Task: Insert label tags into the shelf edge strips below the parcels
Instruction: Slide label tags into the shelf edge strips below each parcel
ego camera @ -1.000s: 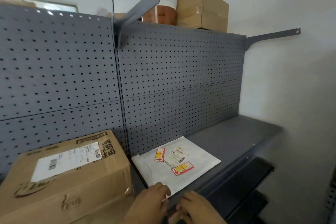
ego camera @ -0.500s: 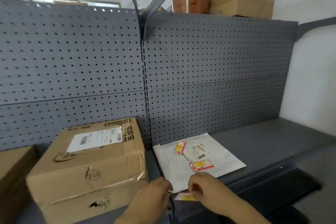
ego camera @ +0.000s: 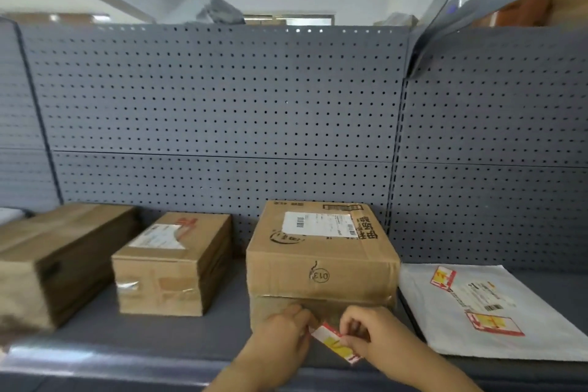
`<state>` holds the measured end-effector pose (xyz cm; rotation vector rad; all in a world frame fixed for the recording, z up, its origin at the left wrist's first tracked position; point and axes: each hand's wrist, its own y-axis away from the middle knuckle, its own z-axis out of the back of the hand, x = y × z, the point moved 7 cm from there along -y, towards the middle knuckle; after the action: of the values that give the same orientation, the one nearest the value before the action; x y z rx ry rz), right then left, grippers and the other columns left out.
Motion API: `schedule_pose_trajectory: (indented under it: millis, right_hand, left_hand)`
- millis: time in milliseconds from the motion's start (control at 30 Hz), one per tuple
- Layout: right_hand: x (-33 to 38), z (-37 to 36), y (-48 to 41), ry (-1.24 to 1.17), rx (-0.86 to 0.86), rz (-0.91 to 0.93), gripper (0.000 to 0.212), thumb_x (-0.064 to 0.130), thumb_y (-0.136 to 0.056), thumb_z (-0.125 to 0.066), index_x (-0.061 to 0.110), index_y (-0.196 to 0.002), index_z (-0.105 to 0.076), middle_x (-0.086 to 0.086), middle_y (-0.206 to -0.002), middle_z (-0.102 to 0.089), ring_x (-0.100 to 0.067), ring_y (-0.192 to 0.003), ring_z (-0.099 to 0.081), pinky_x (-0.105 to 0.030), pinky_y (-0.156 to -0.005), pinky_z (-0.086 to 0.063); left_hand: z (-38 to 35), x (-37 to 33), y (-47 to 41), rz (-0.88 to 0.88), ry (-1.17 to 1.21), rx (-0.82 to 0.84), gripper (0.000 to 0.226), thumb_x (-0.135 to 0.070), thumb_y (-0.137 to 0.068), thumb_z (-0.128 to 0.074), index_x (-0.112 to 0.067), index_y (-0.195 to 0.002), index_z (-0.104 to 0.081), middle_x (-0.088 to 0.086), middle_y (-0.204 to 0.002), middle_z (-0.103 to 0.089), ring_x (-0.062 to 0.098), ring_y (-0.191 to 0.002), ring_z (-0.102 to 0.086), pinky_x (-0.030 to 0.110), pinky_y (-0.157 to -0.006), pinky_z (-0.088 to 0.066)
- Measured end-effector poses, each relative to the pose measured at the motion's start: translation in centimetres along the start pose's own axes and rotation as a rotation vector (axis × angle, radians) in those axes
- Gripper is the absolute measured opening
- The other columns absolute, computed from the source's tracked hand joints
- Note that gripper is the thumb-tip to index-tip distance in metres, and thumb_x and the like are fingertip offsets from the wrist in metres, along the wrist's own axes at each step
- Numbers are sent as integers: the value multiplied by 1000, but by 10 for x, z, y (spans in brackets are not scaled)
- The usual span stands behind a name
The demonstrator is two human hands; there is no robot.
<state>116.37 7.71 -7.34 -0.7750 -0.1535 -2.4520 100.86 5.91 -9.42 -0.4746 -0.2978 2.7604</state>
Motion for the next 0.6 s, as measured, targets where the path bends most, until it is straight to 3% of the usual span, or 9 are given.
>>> schedule_pose_trajectory:
  millis: [233,333,433,600]
  right_hand:
    - [78,-64,-46,47,11,29,8,28,-80,-70,30,-78,-62,9,-76,-63,-2,-75,-58,-16,-69,-47]
    - [121,-96,-65,34,17,29,7,29,-80,-70,26,-80,-64,5,-73,-62,0,-68,-57,-14,-64,-45]
    - [155,-127,-81,22,30,20,8,28,-81,-69,27,-80,-61,5,-73,-62,-1,-69,-57,-16,-66,-46]
    - [192,-163,-95,-9,28,-20,6,30,-83,-67,31,-83,-61,6,-82,-67,-7,-77,-63,-26,-72,-54]
  left_hand:
    - [39,102,69,99,-75,-11,24,-28,-86,-38,-18,-103,-52,5,-111,-57,27,-99,-56,36,-80,-44]
    - [56,153,101,142,-74,-10,29,-31,-86,-36,-17,-105,-53,3,-114,-57,25,-100,-57,35,-84,-45]
    - [70,197,128,160,-65,2,28,-29,-91,-39,-24,-115,-53,-2,-121,-56,21,-105,-56,31,-89,-44]
    - [85,235,163,155,-70,-6,27,-27,-91,-39,-23,-112,-56,0,-118,-57,20,-105,-56,27,-87,-41]
